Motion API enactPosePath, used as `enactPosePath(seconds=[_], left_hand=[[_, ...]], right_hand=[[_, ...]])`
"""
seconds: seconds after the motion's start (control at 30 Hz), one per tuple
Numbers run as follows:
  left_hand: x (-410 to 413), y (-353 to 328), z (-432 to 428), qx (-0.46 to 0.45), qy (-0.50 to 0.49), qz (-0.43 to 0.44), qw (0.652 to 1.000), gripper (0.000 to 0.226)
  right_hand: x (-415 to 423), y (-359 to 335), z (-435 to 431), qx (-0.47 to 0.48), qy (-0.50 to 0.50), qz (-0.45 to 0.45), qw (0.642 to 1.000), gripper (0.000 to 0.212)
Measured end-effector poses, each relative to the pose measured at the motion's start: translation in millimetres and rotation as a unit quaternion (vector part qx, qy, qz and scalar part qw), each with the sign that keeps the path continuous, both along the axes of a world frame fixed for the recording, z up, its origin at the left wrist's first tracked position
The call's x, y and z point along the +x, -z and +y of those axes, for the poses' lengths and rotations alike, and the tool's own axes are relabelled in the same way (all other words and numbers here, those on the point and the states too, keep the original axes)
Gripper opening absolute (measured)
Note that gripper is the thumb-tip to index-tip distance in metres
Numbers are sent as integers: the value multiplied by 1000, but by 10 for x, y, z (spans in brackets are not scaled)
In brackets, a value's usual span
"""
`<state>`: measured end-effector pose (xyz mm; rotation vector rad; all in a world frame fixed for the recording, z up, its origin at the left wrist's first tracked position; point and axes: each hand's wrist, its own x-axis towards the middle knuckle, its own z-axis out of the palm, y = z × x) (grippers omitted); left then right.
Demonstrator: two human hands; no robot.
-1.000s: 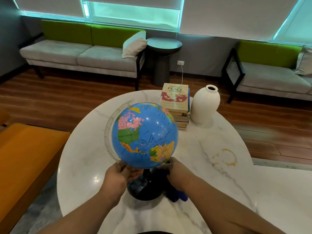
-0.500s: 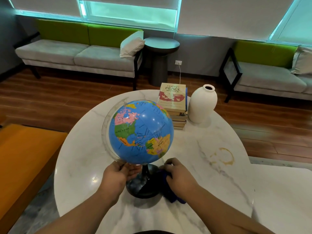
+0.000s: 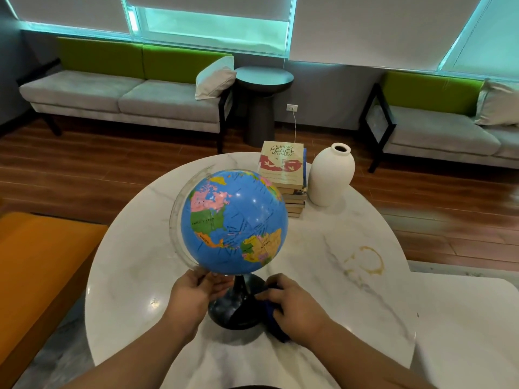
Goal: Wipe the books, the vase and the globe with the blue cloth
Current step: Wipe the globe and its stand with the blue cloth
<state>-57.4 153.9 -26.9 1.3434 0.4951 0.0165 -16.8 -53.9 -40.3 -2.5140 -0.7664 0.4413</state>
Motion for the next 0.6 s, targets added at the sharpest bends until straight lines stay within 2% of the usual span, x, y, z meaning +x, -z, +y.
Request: enactPosePath(seconds=[0.23, 0.5, 0.6], left_hand=[[129, -42, 5, 5, -16, -30, 999, 16], [224, 72, 105, 9, -42, -4, 999, 15], [186, 131, 113, 11, -48, 14, 999, 14]], right_hand=[[136, -14, -115, 71, 142, 34, 987, 47], [109, -91, 14, 98, 153, 64, 981, 53], [83, -146, 85, 126, 164, 97, 974, 47]])
